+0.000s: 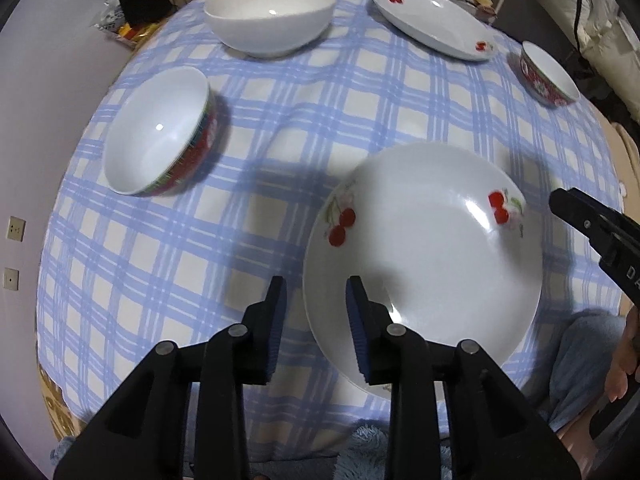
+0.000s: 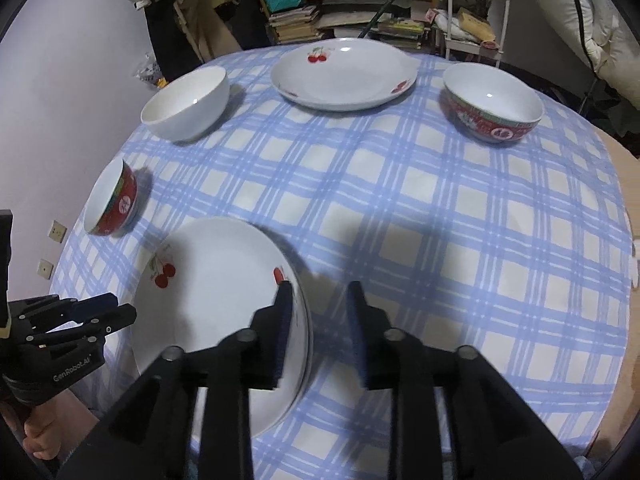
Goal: Organize plates and bowls
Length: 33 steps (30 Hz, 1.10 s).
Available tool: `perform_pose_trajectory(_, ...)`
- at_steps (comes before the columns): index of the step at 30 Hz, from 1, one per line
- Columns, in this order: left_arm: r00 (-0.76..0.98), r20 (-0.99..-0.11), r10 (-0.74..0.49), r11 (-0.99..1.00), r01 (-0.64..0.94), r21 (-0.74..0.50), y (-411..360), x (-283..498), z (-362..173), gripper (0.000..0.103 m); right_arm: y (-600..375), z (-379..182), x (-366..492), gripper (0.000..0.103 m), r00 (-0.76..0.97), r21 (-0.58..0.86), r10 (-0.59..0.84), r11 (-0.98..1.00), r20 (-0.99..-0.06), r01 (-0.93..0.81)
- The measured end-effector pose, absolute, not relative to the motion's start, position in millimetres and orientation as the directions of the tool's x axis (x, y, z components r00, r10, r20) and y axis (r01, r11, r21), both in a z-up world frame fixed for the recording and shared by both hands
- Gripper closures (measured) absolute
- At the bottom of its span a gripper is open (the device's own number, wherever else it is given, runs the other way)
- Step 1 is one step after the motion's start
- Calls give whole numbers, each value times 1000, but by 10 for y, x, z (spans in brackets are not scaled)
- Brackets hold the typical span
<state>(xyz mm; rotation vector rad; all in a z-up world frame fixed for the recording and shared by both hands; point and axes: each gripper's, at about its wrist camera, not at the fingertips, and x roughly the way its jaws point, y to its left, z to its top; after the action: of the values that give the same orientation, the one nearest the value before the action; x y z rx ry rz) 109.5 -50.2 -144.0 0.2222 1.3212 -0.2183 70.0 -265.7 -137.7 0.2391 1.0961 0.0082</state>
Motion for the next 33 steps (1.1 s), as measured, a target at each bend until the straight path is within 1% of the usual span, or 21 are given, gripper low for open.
perform_pose_trajectory(3, 280, -959, -34, 954, 296, 53, -550, 1126, -1297, 62, -2708, -1302, 712, 49, 482, 201, 110, 969, -869, 141)
perform_pose_trajectory(5, 319, -947, -26, 949, 305, 77, -596, 1153, -1199, 59, -2781, -1230, 736, 45, 508, 227, 114, 960, -854, 166)
perform_pose_trajectory(7, 352, -935, -31, 944, 318, 88, -673, 1197, -1090, 50, -2821, -1178, 769, 31, 522, 235, 112, 956, -845, 176)
perform_pose_trajectory(8, 360, -932, -33, 943, 321, 91, -700, 1217, -1049, 48, -2852, -1145, 793, 27, 534, 235, 105, 955, -839, 181)
perform_pose_trajectory(9, 365, -930, -32, 941, 324, 94, -714, 1258, -1022, 42, -2878, -1116, 820, 23, 543, 233, 98, 955, -834, 186)
perform_pose_trajectory(11, 373, -927, -35, 937, 334, 98, -782, 1319, -955, 36, -2912, -1071, 876, 20, 549, 234, 95, 954, -830, 188)
perform_pose_trajectory(13, 374, -927, -35, 937, 335, 100, -832, 1389, -928, 27, -2957, -1016, 949, 18, 550, 229, 91, 955, -830, 189)
perform_pose_trajectory(14, 372, -928, -33, 939, 331, 99, -854, 1425, -919, 25, -2988, -971, 1004, 17, 553, 221, 84, 957, -829, 187)
perform_pose_trajectory(16, 375, -926, -35, 943, 320, 94, -899, 1495, -908, 25, -3031, -924, 1073, 5, 564, 223, 87, 958, -821, 178)
perform_pose_trajectory(18, 385, -922, -35, 942, 320, 98, -962, 1567, -907, 25, -3096, -863, 1149, 2, 577, 219, 79, 960, -813, 176)
perform_pose_trajectory(21, 399, -916, -36, 937, 331, 108, -1097, 1736, -926, 24, -3203, -814, 1312, 1, 586, 199, 59, 964, -808, 177)
perform_pose_trajectory(26, 398, -917, -32, 953, 287, 92, -1220, 2046, -1018, 23, -3365, -824, 1669, 1, 572, 176, 56, 972, -818, 157)
perform_pose_trajectory(30, 402, -916, -11, 958, 267, 105, -1351, 2288, -1077, 23, -3432, -823, 1937, 1, 577, 153, 65, 982, -814, 107)
perform_pose_trajectory(33, 406, -914, -14, 969, 232, 89, -1446, 2504, -1089, 23, -3482, -857, 2197, 1, 570, 128, 65, 989, -819, 71)
